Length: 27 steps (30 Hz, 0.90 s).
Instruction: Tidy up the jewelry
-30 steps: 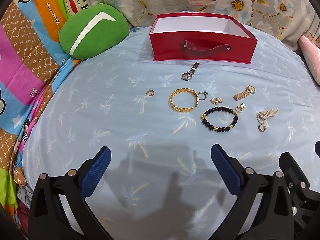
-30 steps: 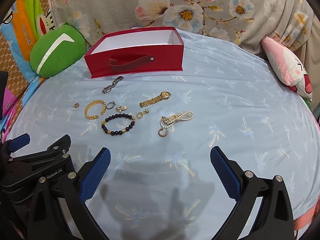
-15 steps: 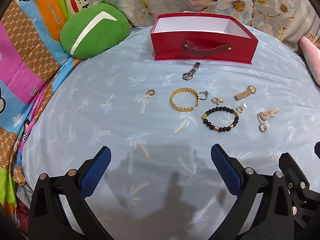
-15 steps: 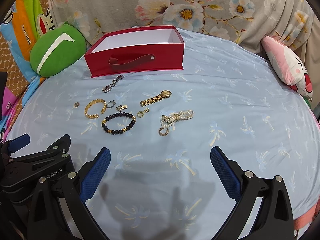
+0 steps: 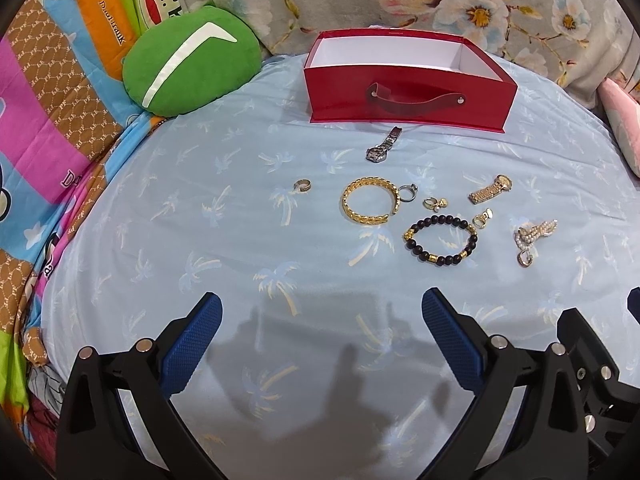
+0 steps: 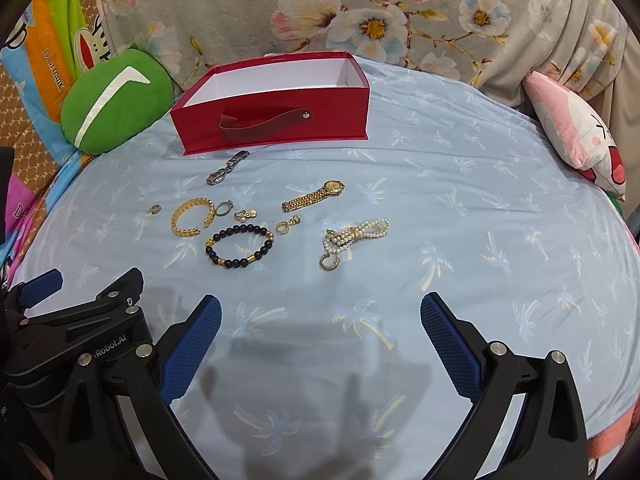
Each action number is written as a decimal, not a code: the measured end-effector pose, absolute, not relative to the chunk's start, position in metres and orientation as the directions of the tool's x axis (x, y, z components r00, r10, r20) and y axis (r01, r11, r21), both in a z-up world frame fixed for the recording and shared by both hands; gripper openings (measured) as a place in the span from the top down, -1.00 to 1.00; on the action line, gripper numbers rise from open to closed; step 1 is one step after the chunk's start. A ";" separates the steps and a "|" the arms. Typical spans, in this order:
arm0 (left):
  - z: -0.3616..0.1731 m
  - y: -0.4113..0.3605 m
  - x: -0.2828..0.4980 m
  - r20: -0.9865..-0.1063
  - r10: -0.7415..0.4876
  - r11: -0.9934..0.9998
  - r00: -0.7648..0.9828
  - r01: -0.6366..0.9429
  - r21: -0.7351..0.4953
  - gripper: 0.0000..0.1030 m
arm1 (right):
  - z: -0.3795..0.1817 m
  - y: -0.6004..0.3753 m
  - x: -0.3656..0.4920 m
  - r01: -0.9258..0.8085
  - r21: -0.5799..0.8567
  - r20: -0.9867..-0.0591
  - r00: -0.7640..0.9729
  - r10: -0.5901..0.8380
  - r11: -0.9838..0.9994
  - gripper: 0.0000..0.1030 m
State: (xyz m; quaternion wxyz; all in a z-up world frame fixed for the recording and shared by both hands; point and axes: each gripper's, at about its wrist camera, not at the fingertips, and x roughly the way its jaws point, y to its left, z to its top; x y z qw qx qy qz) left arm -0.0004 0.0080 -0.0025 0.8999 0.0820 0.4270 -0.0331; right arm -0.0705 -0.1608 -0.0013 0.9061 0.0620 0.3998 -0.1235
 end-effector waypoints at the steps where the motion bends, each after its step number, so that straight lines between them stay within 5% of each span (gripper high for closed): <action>1: -0.003 0.008 0.000 -0.775 0.010 0.985 0.632 0.129 0.118 -0.89 | -0.002 -0.161 -0.071 0.273 0.014 -0.739 0.650 -0.174 0.962 -0.90; 27: -0.009 0.009 0.002 -0.793 -0.006 0.986 0.609 0.137 0.098 -0.90 | -0.001 -0.163 -0.070 0.273 0.018 -0.740 0.651 -0.171 0.962 -0.90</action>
